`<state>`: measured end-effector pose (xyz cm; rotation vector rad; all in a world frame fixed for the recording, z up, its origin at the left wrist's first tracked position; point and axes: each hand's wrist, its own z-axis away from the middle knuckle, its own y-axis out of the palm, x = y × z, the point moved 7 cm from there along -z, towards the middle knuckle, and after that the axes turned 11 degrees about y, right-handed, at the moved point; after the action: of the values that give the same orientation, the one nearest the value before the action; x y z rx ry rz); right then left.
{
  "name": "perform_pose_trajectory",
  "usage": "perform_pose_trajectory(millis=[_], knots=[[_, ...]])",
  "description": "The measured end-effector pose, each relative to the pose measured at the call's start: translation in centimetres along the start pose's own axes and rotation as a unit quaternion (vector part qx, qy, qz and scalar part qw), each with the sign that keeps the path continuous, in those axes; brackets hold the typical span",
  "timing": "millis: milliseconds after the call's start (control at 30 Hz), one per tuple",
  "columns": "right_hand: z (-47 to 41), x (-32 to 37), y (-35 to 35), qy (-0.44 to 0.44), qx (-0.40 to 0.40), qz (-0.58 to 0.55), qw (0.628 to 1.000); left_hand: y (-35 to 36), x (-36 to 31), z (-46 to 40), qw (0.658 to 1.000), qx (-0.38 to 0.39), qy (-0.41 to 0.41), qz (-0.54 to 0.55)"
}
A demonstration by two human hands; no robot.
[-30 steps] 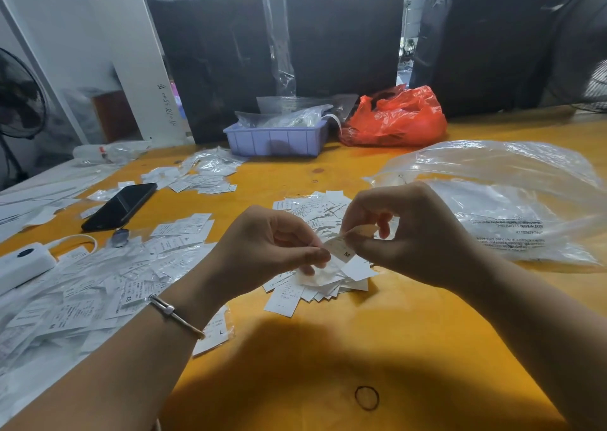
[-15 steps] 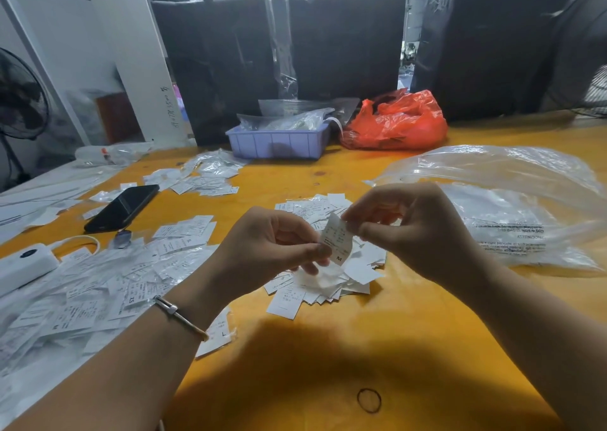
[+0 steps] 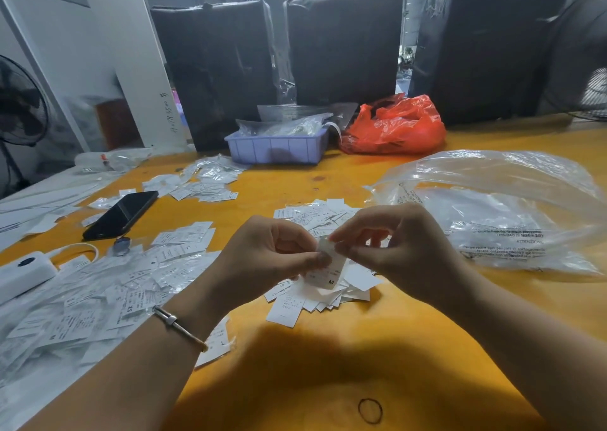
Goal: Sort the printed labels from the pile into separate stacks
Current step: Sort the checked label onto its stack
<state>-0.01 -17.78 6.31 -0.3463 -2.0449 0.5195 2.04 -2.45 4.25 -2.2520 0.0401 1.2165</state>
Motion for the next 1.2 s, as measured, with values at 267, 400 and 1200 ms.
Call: perform_pose_trajectory(millis=[267, 400, 1200], knots=[[0.1, -0.3, 1.1, 0.011, 0.055, 0.003, 0.998, -0.1, 0.5, -0.1, 1.0, 0.014, -0.007, -0.022], [0.2, -0.6, 1.2, 0.022, 0.055, 0.006, 0.998, -0.2, 0.4, -0.1, 1.0, 0.01, -0.01, -0.004], [0.0, -2.0, 0.3, 0.047, -0.023, -0.09, 0.995, -1.1, 0.6, -0.1, 1.0, -0.01, -0.023, -0.015]])
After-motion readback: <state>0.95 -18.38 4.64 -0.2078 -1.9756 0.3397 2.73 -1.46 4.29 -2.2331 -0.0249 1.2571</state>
